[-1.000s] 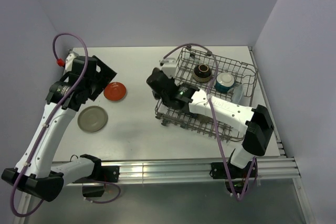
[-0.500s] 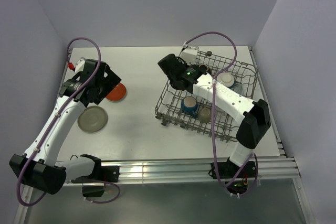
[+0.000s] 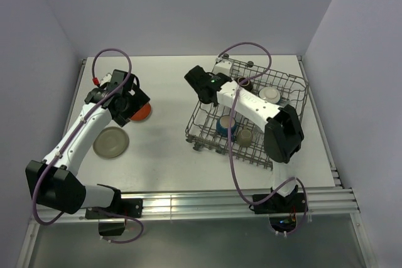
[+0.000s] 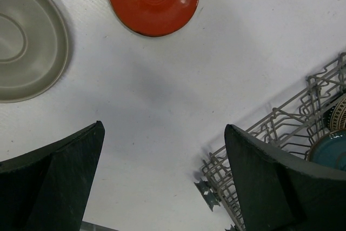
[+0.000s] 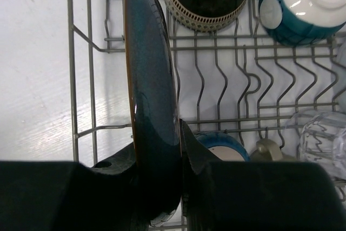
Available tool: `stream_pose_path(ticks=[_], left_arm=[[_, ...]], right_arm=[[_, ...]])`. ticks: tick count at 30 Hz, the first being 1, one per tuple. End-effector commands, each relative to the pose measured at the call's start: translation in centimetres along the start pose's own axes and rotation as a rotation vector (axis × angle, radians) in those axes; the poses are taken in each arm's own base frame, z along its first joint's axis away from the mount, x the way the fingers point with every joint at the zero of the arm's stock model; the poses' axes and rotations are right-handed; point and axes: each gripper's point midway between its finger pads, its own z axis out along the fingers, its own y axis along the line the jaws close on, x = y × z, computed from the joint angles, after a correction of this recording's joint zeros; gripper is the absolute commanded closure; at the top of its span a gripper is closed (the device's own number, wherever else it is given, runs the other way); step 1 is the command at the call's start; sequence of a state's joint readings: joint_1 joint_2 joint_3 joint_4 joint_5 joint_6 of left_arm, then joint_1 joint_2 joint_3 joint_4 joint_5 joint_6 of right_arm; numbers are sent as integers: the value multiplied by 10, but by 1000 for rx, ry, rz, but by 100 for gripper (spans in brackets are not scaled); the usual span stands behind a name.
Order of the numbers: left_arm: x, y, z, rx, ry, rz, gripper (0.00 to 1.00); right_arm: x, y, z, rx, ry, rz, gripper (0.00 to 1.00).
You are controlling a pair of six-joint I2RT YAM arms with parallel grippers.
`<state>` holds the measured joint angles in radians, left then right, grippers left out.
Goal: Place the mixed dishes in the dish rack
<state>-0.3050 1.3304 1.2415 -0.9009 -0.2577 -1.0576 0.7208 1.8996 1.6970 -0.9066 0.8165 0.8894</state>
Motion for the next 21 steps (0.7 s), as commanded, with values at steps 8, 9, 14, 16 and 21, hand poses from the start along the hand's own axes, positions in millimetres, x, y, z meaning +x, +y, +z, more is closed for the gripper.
stream_pose_path(ticks=[8, 9, 14, 16, 21], left_arm=[[-7, 5, 3, 25, 1, 4, 1], [-7, 6, 3, 25, 3, 4, 1], [-6, 8, 7, 20, 6, 4, 1], [-5, 9, 10, 17, 11, 4, 1], [-2, 12, 17, 1, 23, 8, 1]], right_arm=[[-6, 1, 15, 64, -33, 68, 100], [-5, 0, 18, 73, -29, 65, 100], [3, -4, 28, 103, -20, 49, 100], [7, -6, 32, 114, -16, 37, 100], [13, -9, 38, 129, -7, 23, 100]])
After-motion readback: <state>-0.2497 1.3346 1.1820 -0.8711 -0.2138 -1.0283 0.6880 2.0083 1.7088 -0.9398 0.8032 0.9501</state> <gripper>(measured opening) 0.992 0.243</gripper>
